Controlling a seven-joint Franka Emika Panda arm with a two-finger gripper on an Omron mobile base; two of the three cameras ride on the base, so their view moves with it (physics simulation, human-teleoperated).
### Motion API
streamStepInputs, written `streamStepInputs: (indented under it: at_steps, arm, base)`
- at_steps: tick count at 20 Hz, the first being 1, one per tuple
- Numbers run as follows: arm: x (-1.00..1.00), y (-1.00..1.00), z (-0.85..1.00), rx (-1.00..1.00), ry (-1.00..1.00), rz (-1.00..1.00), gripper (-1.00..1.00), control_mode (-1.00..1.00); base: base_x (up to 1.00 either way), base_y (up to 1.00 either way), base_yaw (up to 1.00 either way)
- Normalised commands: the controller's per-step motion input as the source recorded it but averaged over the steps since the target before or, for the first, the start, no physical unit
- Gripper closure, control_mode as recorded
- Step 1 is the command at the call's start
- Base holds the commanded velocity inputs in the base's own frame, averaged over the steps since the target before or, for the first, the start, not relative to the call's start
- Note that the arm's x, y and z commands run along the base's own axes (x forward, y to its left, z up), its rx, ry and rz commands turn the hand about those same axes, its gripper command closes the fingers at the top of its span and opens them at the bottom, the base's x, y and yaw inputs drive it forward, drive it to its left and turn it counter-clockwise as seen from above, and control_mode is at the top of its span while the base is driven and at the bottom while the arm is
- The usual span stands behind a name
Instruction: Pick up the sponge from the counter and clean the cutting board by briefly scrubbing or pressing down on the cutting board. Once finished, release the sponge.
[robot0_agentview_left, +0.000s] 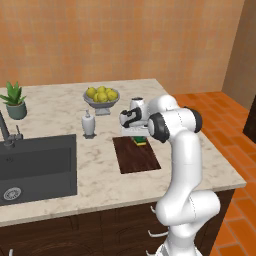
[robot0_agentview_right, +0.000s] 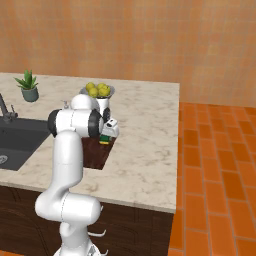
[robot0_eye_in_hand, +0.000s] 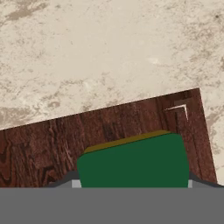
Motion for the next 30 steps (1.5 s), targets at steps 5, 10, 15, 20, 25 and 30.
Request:
streamStepInputs:
  at_steps: [5,10,15,20,25,30]
  arm:
    - [-0.06,0.61,-0.03,0.00,0.00,0.00,1.00,-1.00]
    - [0.00,0.54,-0.24,0.00,0.00,0.00,1.00,-1.00]
    - [-0.19,0.19,-0.89,0.00,0.01,0.00,1.00,-1.00]
    - [-0.48,0.34,-0.43,0.00,0.00,0.01,1.00,-1.00]
    - [-0.09,0.60,-0.14,0.00,0.01,0.00,1.00,-1.00]
    - [-0.14,0.27,-0.72,0.00,0.04,0.00,1.00,-1.00]
  base:
    - [0.00,0.00,0.00]
    - [0.00,0.00,0.00]
    - [0.00,0.00,0.00]
    - [0.00,0.00,0.00]
    - [0.00,0.00,0.00]
    - [0.00,0.00,0.00]
